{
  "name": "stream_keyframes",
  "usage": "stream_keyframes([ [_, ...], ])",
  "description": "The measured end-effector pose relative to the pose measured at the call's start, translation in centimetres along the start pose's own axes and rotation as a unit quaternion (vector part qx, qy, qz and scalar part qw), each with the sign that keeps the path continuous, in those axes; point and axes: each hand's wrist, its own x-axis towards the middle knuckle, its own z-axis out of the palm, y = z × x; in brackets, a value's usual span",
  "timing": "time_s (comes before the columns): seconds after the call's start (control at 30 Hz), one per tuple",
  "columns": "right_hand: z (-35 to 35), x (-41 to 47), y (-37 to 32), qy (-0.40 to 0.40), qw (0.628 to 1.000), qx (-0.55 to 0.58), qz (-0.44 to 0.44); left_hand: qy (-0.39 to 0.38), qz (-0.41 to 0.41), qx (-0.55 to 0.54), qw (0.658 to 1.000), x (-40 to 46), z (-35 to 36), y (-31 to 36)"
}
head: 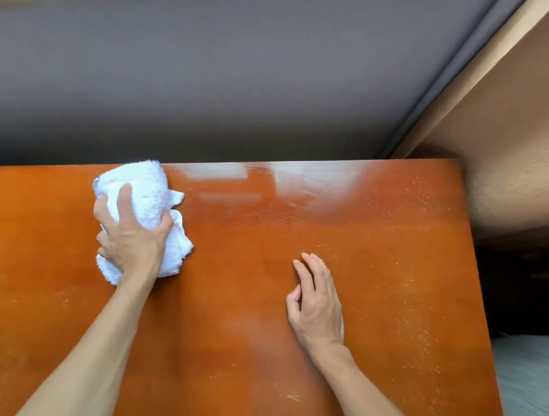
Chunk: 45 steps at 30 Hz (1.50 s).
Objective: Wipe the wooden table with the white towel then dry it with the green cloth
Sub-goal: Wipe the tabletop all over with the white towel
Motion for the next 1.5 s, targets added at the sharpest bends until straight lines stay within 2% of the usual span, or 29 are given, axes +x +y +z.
stream_keyframes([
  [0.13, 0.0, 0.0, 0.0, 0.009, 1.0, 0.009, -0.006, -0.003, 0.021, 0.005, 1.0, -2.4, 0.9, 3.1],
  [0.23, 0.1, 0.0, 0.1, 0.015, 1.0, 0.01, -0.006, -0.032, 0.106, 0.007, 0.994, -5.6, 2.4, 7.7],
  [0.3, 0.2, -0.1, 0.2, 0.023, 1.0, 0.019, -0.008, -0.066, 0.197, -0.01, 0.978, -7.5, 3.4, 11.0],
  [0.37, 0.5, -0.1, 0.3, 0.037, 0.999, 0.033, 0.003, -0.098, 0.311, -0.02, 0.945, -9.4, 4.4, 14.2],
  [0.47, 0.7, -0.1, 0.2, 0.047, 0.996, 0.045, 0.053, -0.151, 0.454, -0.021, 0.878, -11.3, 5.1, 17.7],
  [0.53, 0.6, 0.0, 0.0, 0.047, 0.996, 0.038, 0.064, -0.184, 0.525, -0.017, 0.831, -11.2, 5.3, 18.7],
  [0.6, 0.6, 0.0, -0.1, 0.043, 0.996, 0.049, 0.058, -0.203, 0.558, -0.023, 0.804, -10.5, 5.4, 18.8],
  [0.67, 0.4, 0.1, 0.0, 0.037, 0.996, 0.065, 0.047, -0.21, 0.548, -0.041, 0.809, -9.8, 5.1, 18.1],
  [0.73, 0.2, 0.1, 0.3, 0.026, 0.995, 0.086, 0.032, -0.199, 0.518, -0.048, 0.83, -9.6, 4.7, 16.9],
  [0.87, -2.5, 0.3, 1.5, 0.013, 0.986, 0.168, 0.02, -0.148, 0.402, -0.057, 0.902, -7.6, 3.6, 13.1],
  [0.97, -7.0, 0.7, 5.6, 0.053, 0.991, 0.124, 0.028, -0.091, 0.273, -0.052, 0.956, -5.7, 2.1, 10.4],
  [1.07, -11.9, 0.7, 12.4, 0.082, 0.987, 0.025, 0.133, -0.075, 0.141, -0.038, 0.986, -4.6, 0.8, 8.6],
  [1.13, -14.2, 0.4, 16.6, 0.066, 0.972, -0.035, 0.224, -0.072, 0.091, -0.054, 0.992, -4.4, 0.6, 8.4],
  [1.2, -15.1, 0.2, 19.0, 0.022, 0.96, -0.044, 0.275, -0.078, 0.084, -0.058, 0.992, -4.8, 0.7, 8.7],
  [1.3, -14.5, 0.2, 19.4, -0.031, 0.958, 0.013, 0.285, -0.088, 0.099, -0.06, 0.989, -6.7, 1.1, 9.6],
  [1.5, -14.1, 0.0, 18.9, -0.017, 0.965, 0.028, 0.262, -0.068, 0.164, -0.04, 0.983, -16.7, 4.0, 15.3],
])
